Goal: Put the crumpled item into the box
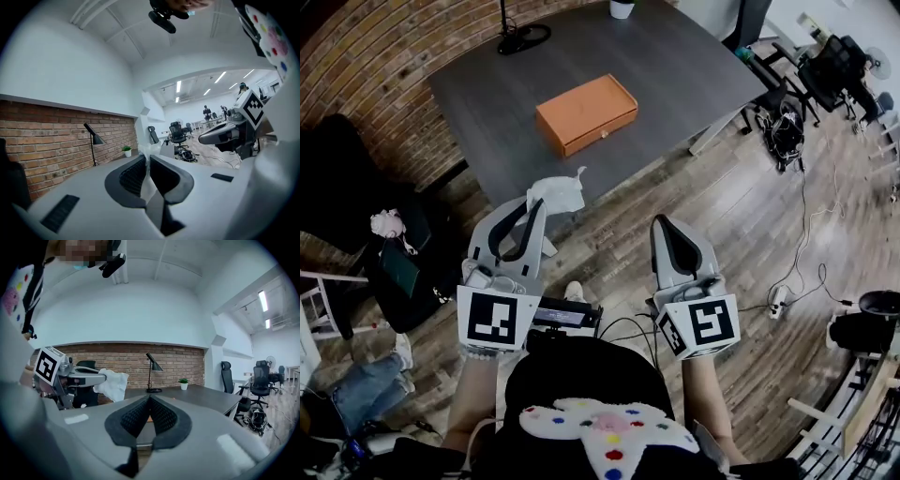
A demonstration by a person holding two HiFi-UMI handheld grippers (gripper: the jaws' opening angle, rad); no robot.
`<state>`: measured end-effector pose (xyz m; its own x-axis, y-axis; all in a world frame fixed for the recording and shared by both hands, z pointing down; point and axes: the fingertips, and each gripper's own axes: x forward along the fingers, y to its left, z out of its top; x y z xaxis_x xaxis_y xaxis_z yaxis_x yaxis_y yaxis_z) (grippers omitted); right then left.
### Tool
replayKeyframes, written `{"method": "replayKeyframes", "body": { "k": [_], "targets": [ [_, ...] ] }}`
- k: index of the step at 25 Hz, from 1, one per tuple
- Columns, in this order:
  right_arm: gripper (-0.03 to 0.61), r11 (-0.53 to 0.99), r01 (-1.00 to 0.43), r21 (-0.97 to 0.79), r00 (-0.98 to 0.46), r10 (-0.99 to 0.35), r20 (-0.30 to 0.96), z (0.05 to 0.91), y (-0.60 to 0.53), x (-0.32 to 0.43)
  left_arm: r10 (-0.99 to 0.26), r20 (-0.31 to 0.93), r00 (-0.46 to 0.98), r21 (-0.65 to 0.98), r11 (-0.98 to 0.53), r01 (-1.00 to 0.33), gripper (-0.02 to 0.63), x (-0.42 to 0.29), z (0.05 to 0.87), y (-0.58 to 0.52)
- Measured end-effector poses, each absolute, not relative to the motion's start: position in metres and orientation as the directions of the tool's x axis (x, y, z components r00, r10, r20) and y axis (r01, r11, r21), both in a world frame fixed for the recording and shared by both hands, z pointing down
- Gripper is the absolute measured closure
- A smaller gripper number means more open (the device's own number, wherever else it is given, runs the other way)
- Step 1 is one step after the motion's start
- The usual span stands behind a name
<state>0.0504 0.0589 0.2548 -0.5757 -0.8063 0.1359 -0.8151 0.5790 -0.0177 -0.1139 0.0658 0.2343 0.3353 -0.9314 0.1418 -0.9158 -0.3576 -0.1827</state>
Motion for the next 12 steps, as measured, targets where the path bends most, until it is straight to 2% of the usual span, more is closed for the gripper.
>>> {"method": "replayKeyframes", "body": {
  "k": [12],
  "targets": [
    [0.57,0.578,-0.815,-0.033,-0.576,-0.804,0.147,0.264,0.005,0.02,-0.921,0.172,0.349,-0.189,-0.378,-0.906,0.584,-0.139,0.246,0.013]
  ]
}}
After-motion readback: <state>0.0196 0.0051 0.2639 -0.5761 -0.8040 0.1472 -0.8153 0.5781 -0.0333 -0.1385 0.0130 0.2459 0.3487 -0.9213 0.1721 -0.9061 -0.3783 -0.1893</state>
